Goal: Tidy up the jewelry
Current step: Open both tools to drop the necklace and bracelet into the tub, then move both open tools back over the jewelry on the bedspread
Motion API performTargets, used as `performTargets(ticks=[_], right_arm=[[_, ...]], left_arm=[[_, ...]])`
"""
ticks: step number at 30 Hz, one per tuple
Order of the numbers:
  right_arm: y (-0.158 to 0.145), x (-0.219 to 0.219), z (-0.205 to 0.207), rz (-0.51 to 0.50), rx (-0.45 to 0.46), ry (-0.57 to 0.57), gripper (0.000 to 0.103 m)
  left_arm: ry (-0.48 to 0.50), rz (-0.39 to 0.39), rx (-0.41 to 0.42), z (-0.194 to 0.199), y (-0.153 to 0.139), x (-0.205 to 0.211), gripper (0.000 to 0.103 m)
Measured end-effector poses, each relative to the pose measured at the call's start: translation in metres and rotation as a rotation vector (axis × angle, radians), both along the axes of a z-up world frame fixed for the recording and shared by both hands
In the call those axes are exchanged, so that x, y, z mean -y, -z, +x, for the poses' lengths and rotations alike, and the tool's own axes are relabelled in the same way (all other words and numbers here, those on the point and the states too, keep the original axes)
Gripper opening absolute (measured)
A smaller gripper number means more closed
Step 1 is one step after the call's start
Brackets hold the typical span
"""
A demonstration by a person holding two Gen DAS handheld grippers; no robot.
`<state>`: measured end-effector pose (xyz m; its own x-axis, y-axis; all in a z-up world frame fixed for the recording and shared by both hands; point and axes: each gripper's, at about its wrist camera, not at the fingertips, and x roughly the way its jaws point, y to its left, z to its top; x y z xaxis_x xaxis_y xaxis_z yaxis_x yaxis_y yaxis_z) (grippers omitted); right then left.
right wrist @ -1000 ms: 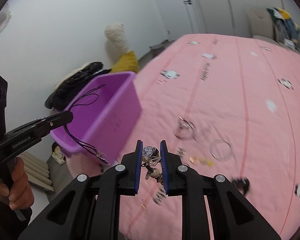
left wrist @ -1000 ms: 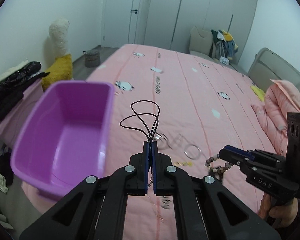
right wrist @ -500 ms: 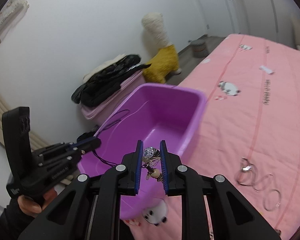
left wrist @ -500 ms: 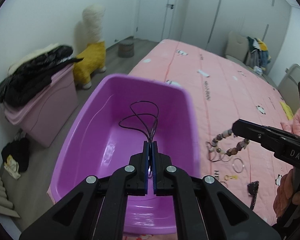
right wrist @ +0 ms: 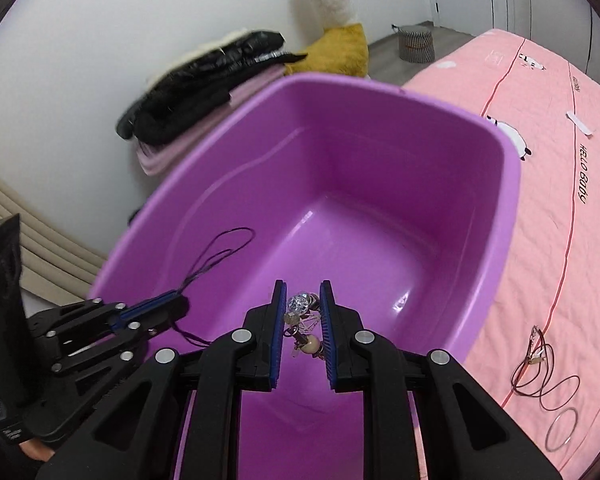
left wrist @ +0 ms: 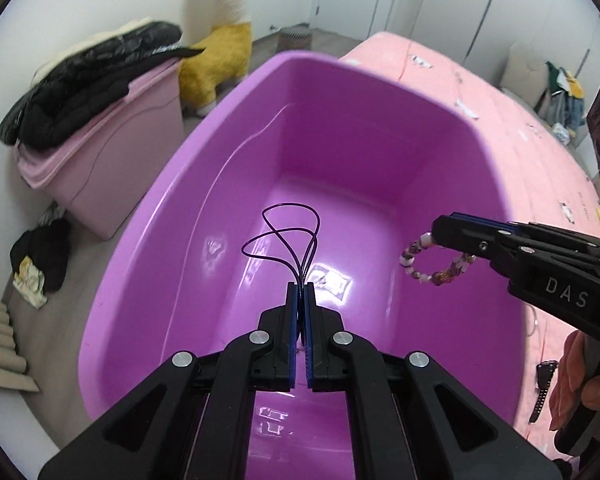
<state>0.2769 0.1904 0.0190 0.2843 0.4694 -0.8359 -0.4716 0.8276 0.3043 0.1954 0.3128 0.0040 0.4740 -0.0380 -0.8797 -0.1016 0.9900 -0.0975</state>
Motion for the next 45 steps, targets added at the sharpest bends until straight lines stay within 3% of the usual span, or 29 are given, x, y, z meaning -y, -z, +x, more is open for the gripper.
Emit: performTargets(ticks=[12, 13, 14, 15, 17, 21, 23, 26, 36, 45], right_arm=[[0.022, -0.015, 0.015, -0.165, 0.003, -0.015, 0.017], [0.021, -0.016, 0.014, -0.175, 0.008, -0.018, 0.017], [0.020, -0.014, 0.014, -0.179, 0.012, -0.015, 0.017], [0.020, -0.014, 0.015, -0.180, 0.016, -0.013, 0.017], [0.018, -0.011, 0.015, -0.180, 0.019, -0.006, 0.019], [0.018, -0.008, 0.019, -0.187, 0.025, 0.013, 0.042], [0.017, -0.004, 0.016, -0.189, 0.031, 0.016, 0.042], [0.013, 0.003, 0.012, -0.179, 0.029, 0.031, 0.043], [-0.024, 0.039, -0.021, -0.071, 0.074, 0.063, 0.054], [-0.050, 0.104, -0.076, -0.013, 0.121, 0.116, 0.064]], left_arm=[[-0.028, 0.042, -0.090, 0.010, 0.023, -0.006, 0.007], [-0.027, 0.047, -0.093, 0.008, 0.023, -0.005, 0.010], [-0.028, 0.053, -0.095, 0.008, 0.024, -0.006, 0.023], [-0.030, 0.057, -0.089, 0.005, 0.022, -0.006, 0.044], [-0.039, 0.061, -0.059, 0.000, 0.016, -0.007, 0.062], [-0.030, 0.095, -0.050, -0.006, 0.011, -0.001, 0.066], [-0.025, 0.110, -0.046, -0.009, 0.009, 0.002, 0.068], [-0.039, 0.142, -0.015, -0.016, 0.002, 0.003, 0.079], [-0.077, 0.143, 0.021, -0.043, -0.025, -0.001, 0.083], [-0.048, 0.132, 0.074, -0.078, -0.050, 0.030, 0.085]])
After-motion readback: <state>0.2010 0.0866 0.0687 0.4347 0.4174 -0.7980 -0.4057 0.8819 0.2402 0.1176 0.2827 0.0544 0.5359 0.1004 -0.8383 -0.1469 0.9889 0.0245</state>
